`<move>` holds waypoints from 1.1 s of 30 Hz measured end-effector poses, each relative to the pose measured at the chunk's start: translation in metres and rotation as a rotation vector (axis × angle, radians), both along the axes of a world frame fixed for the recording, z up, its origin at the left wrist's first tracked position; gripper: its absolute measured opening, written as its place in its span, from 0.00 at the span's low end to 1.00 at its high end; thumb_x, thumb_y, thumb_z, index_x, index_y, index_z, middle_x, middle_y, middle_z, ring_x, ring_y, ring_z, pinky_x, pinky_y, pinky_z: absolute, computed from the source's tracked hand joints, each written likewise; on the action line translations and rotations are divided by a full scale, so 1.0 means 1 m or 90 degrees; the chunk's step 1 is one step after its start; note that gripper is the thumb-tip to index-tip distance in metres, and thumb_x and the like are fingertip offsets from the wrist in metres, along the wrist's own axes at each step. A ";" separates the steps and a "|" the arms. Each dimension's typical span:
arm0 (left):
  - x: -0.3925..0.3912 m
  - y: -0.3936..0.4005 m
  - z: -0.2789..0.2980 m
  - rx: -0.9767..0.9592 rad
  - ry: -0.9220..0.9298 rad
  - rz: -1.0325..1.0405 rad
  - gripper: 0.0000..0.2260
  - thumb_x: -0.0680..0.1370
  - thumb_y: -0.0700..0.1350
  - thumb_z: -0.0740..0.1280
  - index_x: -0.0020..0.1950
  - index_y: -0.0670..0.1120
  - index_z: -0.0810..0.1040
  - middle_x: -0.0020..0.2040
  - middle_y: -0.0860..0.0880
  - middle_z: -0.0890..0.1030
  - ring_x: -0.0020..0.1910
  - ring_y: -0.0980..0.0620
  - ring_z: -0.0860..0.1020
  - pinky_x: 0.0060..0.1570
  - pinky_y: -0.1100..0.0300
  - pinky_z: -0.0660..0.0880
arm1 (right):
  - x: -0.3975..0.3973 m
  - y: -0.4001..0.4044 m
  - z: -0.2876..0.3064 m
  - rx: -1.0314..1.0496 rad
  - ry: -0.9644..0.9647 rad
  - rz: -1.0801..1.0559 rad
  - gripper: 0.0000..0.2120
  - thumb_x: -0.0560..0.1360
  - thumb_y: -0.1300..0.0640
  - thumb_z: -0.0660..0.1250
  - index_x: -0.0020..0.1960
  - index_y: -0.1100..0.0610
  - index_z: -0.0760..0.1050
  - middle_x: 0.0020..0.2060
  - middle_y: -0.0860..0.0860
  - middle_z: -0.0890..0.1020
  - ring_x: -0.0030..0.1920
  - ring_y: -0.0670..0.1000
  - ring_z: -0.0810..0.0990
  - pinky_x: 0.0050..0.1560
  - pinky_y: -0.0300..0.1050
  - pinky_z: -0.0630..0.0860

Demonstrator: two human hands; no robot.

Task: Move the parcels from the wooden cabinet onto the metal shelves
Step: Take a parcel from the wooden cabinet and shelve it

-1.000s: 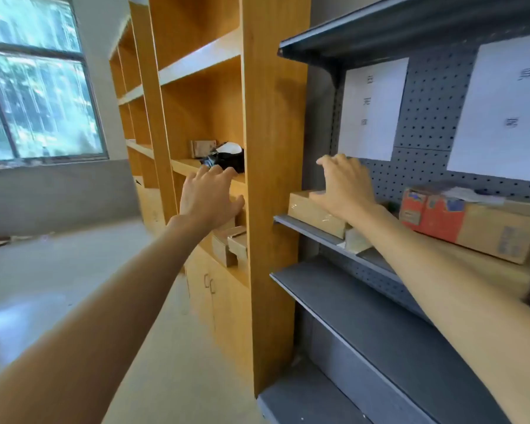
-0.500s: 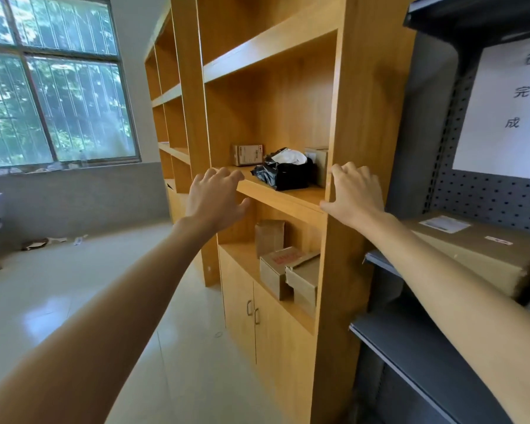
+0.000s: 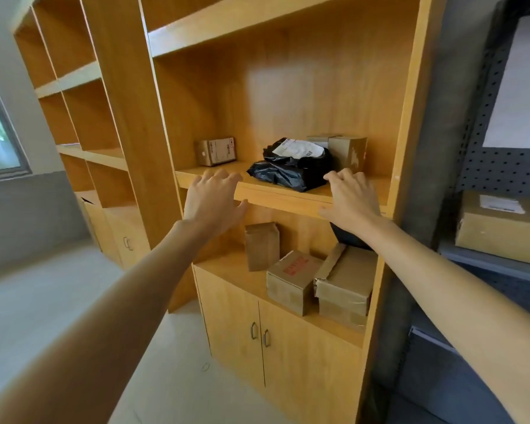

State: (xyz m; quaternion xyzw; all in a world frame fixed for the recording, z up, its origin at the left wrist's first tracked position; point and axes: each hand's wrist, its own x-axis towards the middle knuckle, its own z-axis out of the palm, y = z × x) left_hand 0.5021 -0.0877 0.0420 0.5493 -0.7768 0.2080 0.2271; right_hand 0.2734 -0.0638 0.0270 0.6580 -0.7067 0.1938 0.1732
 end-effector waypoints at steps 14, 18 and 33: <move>0.067 -0.174 -0.033 0.014 -0.021 -0.107 0.23 0.78 0.58 0.61 0.70 0.50 0.68 0.68 0.48 0.73 0.67 0.47 0.69 0.65 0.52 0.65 | 0.068 -0.147 -0.034 -0.001 0.071 -0.124 0.30 0.75 0.46 0.68 0.72 0.56 0.63 0.66 0.55 0.70 0.64 0.58 0.69 0.61 0.51 0.67; 0.089 -0.226 -0.036 0.013 -0.061 -0.118 0.23 0.78 0.57 0.61 0.70 0.49 0.68 0.68 0.48 0.73 0.67 0.46 0.69 0.66 0.52 0.64 | 0.096 -0.199 -0.041 -0.004 0.083 -0.130 0.32 0.74 0.47 0.69 0.72 0.56 0.62 0.67 0.57 0.69 0.66 0.59 0.68 0.63 0.53 0.66; 0.072 -0.352 -0.080 -0.019 -0.041 -0.306 0.23 0.77 0.57 0.62 0.69 0.48 0.71 0.65 0.47 0.75 0.64 0.45 0.71 0.61 0.52 0.67 | 0.120 -0.253 -0.085 0.022 0.048 -0.274 0.29 0.75 0.48 0.67 0.72 0.56 0.63 0.65 0.56 0.71 0.65 0.58 0.69 0.65 0.51 0.65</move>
